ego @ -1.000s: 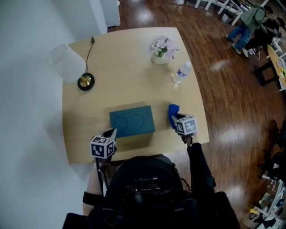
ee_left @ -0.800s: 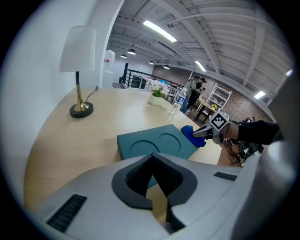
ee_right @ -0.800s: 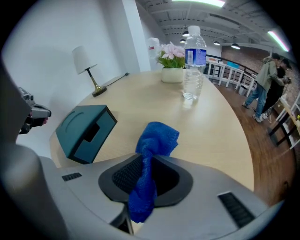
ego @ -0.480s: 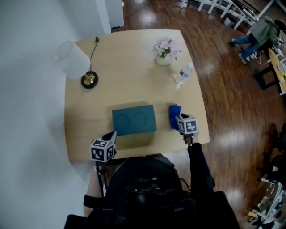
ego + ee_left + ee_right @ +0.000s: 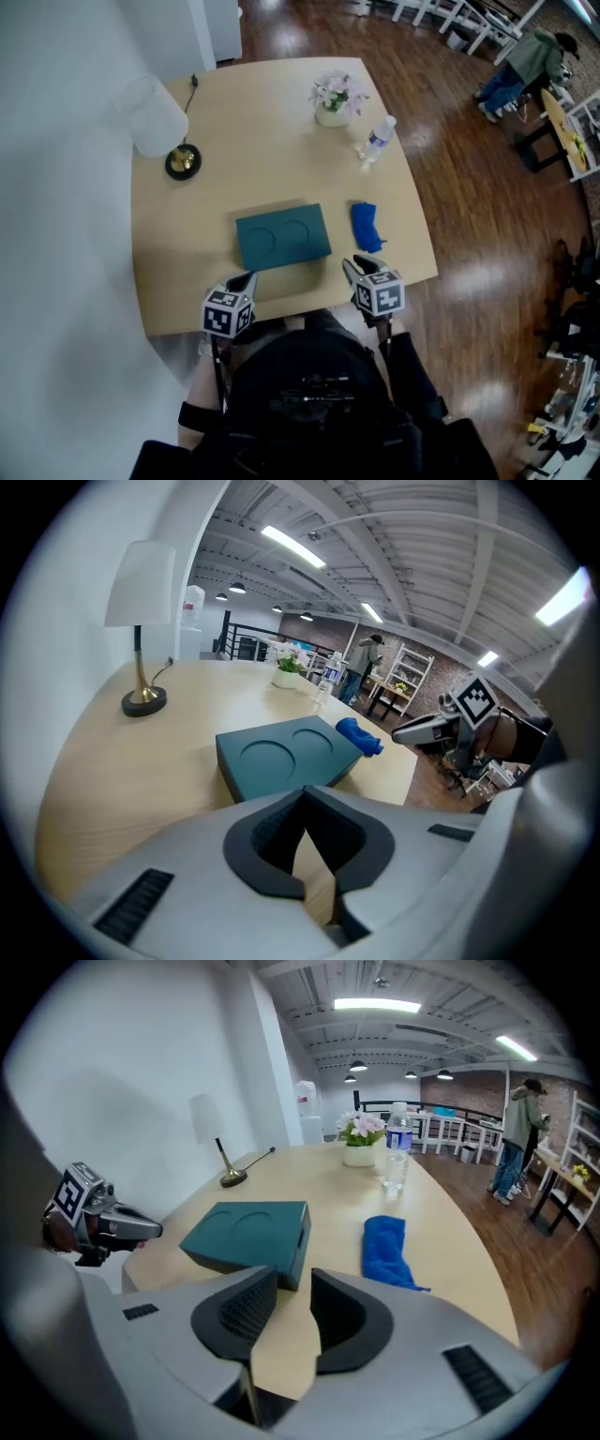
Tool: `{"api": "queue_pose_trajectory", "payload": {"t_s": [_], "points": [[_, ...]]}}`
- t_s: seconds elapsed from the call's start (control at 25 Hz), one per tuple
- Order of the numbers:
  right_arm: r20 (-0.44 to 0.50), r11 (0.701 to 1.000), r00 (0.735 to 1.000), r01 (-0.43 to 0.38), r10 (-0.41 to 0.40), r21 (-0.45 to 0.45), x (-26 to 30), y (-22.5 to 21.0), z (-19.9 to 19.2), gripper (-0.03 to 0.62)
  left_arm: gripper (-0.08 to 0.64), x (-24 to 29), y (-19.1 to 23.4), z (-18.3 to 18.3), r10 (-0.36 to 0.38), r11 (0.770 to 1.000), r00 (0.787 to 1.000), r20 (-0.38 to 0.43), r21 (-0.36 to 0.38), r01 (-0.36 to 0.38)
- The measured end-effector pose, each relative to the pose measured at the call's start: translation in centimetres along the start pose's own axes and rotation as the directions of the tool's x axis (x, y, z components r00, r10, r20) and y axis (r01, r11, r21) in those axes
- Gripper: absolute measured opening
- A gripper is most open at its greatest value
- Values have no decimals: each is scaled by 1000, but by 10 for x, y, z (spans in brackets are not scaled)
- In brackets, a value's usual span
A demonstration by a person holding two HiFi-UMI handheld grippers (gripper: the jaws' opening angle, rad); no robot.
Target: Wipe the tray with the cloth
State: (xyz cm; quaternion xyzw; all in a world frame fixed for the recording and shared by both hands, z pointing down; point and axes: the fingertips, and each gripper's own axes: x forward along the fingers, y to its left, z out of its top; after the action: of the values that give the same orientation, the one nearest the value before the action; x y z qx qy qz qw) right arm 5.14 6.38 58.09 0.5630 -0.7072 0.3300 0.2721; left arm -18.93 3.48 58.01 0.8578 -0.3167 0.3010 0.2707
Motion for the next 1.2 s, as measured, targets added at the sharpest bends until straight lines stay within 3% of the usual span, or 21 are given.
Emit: {"api": "queue_pose_trajectory", "payload": {"t_s": [0.28,0.48,0.76,0.88,1.2], "points": [[-5,999,999,-40,40,33,-14,49,-34,9,2,-5,-20,-27,-36,999,999,-11,39,37],[-8,997,998,-66,66,32,-22,48,-50,5,2,-10,-33,-44,15,999,1000,-9,40,-15],[18,991,991,-132,133,-12,-47,46,-55,5,1,-22,-78,-31,38,999,998,44,13,-39],[22,988,987,-156,156,-22,-54,42,-61,4,0,-19,-86,-37,80,996,997,19,30,-81],[-6,979,981,-194,194,-65,-58,34,-77,3,0,-18,-98,-53,140,990,990,5,-22,-140]]}}
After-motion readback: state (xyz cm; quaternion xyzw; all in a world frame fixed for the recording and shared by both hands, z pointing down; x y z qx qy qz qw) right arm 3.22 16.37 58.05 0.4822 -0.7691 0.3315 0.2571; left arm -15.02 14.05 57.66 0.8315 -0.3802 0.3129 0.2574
